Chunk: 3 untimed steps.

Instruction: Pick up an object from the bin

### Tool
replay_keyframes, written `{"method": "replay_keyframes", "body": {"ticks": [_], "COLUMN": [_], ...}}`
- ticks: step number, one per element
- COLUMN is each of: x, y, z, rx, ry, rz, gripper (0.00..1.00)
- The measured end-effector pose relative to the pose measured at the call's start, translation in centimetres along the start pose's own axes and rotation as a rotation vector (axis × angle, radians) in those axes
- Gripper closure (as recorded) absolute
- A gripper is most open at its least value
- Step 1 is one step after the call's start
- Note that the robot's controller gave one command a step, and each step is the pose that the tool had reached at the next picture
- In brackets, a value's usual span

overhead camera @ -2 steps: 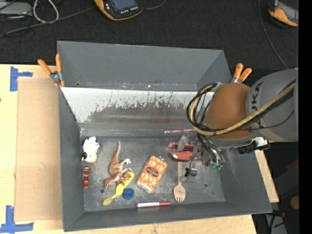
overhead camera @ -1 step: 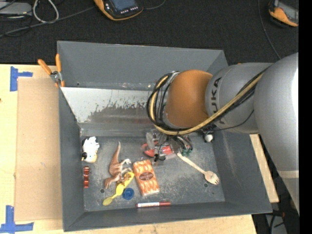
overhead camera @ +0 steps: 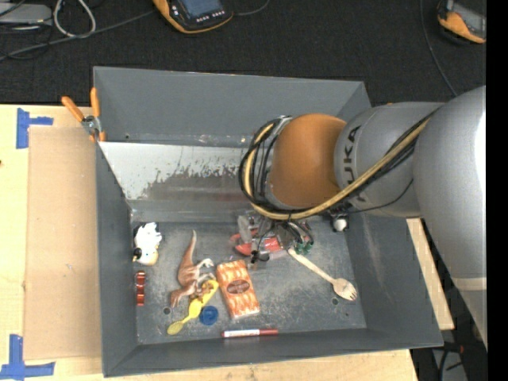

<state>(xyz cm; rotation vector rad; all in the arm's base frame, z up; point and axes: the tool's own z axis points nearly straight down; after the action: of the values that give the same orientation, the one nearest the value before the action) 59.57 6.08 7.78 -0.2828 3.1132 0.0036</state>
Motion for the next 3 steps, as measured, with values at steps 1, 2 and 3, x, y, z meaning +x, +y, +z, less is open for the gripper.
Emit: {"method": "replay_keyframes", "body": {"ticks": [1, 2, 3], "x": [0.6, 3.8, 7.6], "y": [0.7, -0.3, -4.0], "z": [-6.5, -3.7, -6.9], "rx": [-0.003, -0.001, -0.002], "ry": [0.012, 0.003, 0.002], "rz": [-0.005, -0.054, -0.057], "gripper": [1.00, 1.00, 0.00]}}
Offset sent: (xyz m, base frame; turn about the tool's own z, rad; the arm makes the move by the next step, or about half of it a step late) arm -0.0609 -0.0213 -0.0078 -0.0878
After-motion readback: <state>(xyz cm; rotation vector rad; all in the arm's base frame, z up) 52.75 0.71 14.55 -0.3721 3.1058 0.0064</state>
